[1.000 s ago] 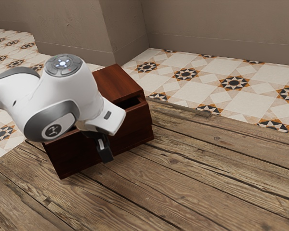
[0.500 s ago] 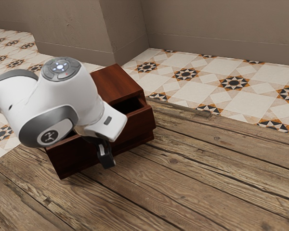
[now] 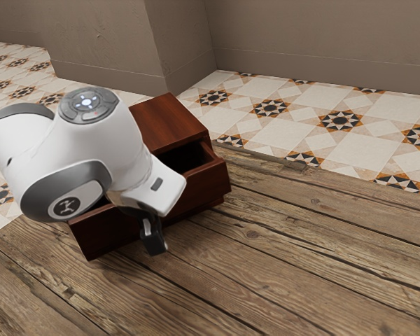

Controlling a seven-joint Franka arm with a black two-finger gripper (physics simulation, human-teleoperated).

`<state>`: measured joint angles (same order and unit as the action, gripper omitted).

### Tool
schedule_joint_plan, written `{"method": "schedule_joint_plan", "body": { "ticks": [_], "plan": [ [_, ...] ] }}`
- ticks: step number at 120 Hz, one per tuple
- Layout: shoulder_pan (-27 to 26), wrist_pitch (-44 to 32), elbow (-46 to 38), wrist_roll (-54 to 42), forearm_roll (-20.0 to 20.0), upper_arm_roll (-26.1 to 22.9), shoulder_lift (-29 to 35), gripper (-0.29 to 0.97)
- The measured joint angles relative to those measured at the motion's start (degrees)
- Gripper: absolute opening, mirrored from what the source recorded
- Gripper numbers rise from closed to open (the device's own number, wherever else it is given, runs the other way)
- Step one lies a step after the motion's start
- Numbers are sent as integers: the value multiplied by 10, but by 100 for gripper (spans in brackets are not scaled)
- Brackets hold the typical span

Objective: Pull the drawer handle with one arm to open the drawer

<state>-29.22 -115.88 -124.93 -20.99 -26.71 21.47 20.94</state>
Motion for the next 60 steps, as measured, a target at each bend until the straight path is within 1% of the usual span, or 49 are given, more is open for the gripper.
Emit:
{"method": "schedule_joint_plan", "body": {
  "ticks": [60],
  "plan": [
    [1, 19, -11, 3, 8, -38, 11, 68]
  ]
}}
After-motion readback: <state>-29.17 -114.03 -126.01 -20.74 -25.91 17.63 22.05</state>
